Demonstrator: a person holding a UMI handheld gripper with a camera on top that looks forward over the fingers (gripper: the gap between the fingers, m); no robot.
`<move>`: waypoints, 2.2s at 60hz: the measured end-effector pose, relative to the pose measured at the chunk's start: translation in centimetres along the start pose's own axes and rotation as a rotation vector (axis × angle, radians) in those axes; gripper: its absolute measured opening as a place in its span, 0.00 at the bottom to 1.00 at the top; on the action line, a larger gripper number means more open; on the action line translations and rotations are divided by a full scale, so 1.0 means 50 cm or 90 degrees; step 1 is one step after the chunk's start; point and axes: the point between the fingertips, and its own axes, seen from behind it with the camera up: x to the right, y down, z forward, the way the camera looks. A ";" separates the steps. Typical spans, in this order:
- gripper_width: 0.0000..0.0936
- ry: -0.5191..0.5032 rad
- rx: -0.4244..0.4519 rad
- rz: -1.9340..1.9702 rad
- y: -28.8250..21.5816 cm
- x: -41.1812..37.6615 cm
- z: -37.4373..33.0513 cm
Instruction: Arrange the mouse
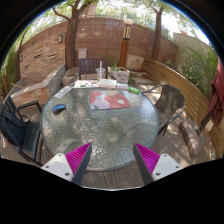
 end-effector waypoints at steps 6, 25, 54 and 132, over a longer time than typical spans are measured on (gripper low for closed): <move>0.91 -0.061 -0.017 -0.032 0.029 -0.158 0.066; 0.91 -0.176 0.043 -0.058 -0.095 -0.568 0.332; 0.82 -0.133 0.016 -0.031 -0.233 -0.717 0.579; 0.81 -0.160 0.022 -0.007 -0.379 -0.051 0.793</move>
